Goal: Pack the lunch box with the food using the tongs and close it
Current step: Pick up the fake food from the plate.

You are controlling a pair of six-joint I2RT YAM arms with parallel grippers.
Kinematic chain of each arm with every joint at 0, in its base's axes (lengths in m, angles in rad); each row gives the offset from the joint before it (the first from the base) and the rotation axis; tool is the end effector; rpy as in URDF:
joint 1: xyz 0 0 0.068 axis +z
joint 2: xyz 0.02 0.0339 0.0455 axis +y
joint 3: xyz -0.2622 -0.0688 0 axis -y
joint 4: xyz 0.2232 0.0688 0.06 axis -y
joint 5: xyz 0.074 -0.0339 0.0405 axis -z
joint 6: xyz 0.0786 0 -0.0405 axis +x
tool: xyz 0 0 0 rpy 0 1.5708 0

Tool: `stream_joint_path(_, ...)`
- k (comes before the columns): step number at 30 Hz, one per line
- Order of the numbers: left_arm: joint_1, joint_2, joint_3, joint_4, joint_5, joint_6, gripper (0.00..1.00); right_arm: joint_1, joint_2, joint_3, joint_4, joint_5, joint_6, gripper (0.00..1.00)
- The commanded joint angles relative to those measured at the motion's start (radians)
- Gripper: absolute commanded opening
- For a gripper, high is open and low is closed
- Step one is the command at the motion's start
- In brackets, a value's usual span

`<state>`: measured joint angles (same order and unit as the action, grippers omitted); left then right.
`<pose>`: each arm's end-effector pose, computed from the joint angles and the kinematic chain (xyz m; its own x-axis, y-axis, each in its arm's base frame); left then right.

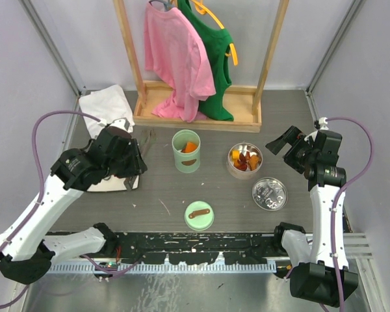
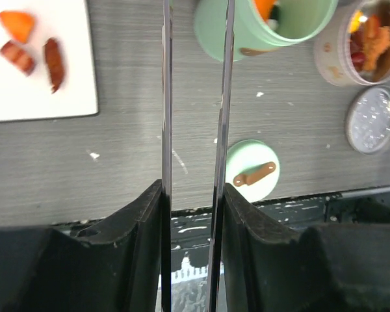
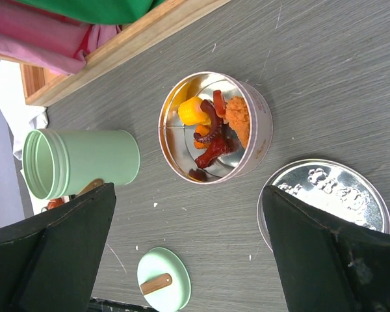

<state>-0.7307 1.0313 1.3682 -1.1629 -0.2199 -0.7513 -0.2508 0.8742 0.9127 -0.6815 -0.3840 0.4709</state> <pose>0.1442 -0.1062 0.3581 -0.7696 -0.2049 -0.6048 0.0218 0.9382 -0.3455 0.1914 -0.0186 0.2951 -0.5450 0.5739 -0.6113 0.2098 0.7992 0.5633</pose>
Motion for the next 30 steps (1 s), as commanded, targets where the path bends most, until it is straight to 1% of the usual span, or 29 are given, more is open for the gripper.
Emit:
stream_joint_path(1,0.076,0.006,0.026,-0.129,-0.028,0.003,0.38,-0.003,-0.023,0.041,0.038,-0.019,0.011,1.0)
stream_joint_path(6,0.109,0.048,-0.028,-0.245,-0.011,-0.003,0.38,-0.003,-0.021,0.035,0.045,-0.022,0.015,1.0)
stream_joint_path(10,0.143,0.064,-0.084,-0.27,0.001,0.018,0.38,-0.003,-0.016,0.034,0.046,-0.025,0.015,1.0)
stream_joint_path(15,0.225,0.075,-0.141,-0.248,0.049,0.076,0.39,-0.004,-0.012,0.039,0.05,-0.032,0.015,1.0)
stream_joint_path(21,0.314,0.078,-0.213,-0.197,0.114,0.128,0.38,-0.002,-0.012,0.039,0.059,-0.085,-0.004,1.0)
stream_joint_path(30,0.333,0.121,-0.252,-0.146,0.108,0.148,0.36,-0.003,-0.021,0.031,0.066,-0.088,-0.011,1.0)
